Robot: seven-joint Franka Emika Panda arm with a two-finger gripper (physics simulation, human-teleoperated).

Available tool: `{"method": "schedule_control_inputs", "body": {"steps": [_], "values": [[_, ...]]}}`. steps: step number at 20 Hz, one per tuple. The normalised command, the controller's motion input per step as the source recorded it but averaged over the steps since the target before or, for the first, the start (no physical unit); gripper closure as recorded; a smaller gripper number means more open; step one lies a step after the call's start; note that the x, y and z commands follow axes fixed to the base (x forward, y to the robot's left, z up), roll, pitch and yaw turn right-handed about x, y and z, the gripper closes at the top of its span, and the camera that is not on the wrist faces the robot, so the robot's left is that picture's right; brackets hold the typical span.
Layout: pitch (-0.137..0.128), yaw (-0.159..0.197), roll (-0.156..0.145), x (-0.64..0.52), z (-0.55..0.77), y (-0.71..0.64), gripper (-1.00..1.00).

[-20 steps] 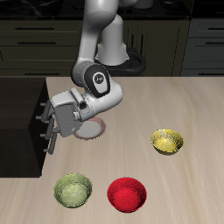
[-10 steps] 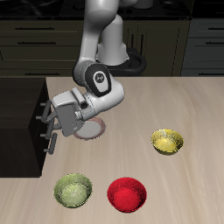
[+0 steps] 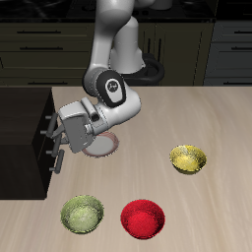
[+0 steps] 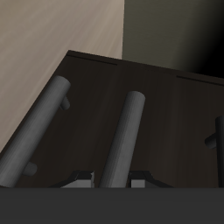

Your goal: Open the middle drawer of the wooden cabinet

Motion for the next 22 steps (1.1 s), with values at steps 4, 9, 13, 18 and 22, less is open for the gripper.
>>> {"method": "schedule_control_inputs", "body": {"steps": [4, 9, 13, 18, 22], "values": [[-0.012, -0.015, 0.017, 0.02, 0.01, 0.18, 1.00], [0.022, -0.025, 0.045, 0.14, -0.01, 0.41, 1.00], [0.015, -0.036, 0.088, 0.23, 0.14, 0.63, 1.00], [0.004, -0.018, 0.044, 0.14, 0.05, 0.51, 1.00], [0.091, -0.059, 0.113, 0.26, -0.10, 0.76, 1.00]]}}
